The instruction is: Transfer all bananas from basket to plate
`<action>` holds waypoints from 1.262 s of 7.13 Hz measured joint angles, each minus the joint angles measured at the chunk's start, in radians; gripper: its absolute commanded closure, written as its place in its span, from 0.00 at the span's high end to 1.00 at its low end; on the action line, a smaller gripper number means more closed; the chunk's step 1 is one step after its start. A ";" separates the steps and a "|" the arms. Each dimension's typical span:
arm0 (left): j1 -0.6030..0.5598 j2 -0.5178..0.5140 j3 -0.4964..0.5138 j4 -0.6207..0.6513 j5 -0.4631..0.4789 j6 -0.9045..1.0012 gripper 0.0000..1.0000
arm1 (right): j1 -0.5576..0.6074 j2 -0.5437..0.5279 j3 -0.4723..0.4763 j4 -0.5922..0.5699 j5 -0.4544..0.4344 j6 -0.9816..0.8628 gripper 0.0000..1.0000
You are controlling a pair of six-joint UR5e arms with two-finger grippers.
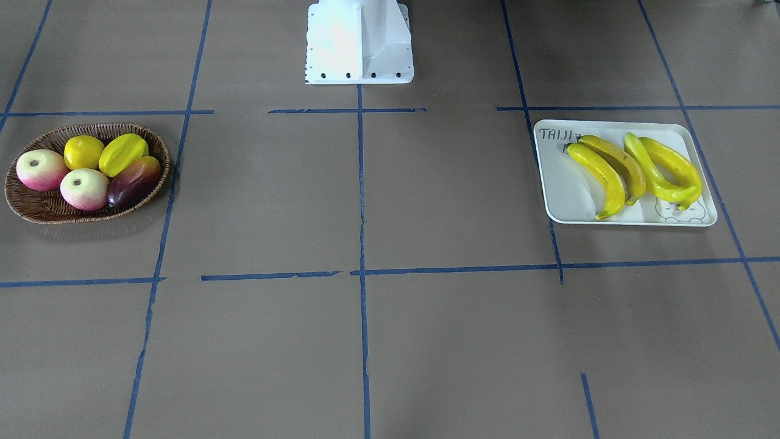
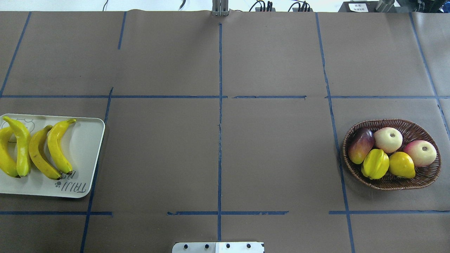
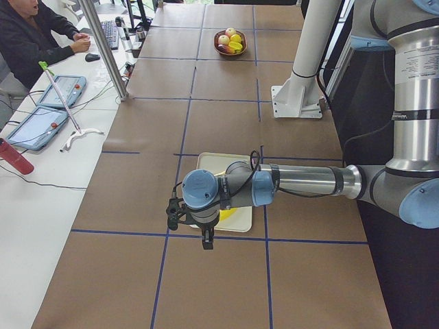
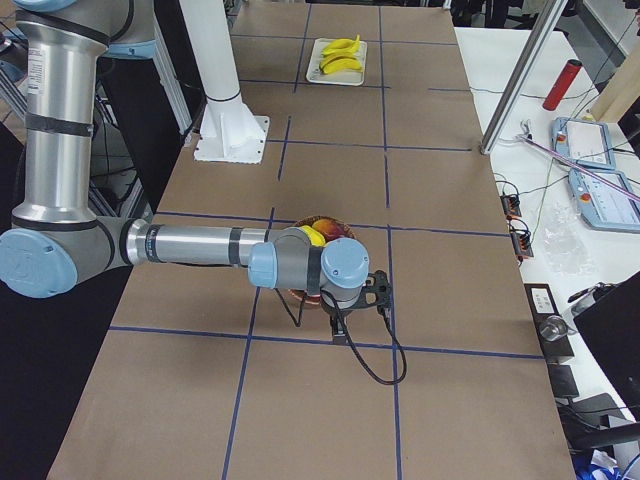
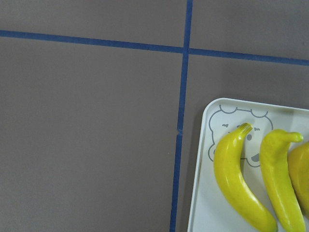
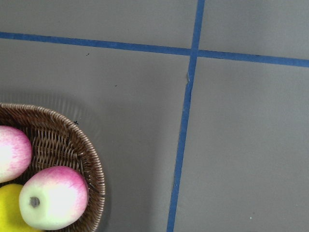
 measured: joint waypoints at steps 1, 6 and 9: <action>0.001 -0.007 0.022 -0.024 0.001 0.000 1.00 | 0.002 -0.002 -0.001 0.004 -0.008 0.000 1.00; 0.000 -0.028 0.051 -0.051 0.002 -0.001 1.00 | 0.003 -0.001 -0.001 0.006 -0.012 0.014 1.00; 0.000 -0.029 0.051 -0.051 0.003 -0.002 1.00 | 0.003 0.000 0.001 0.006 -0.009 0.015 1.00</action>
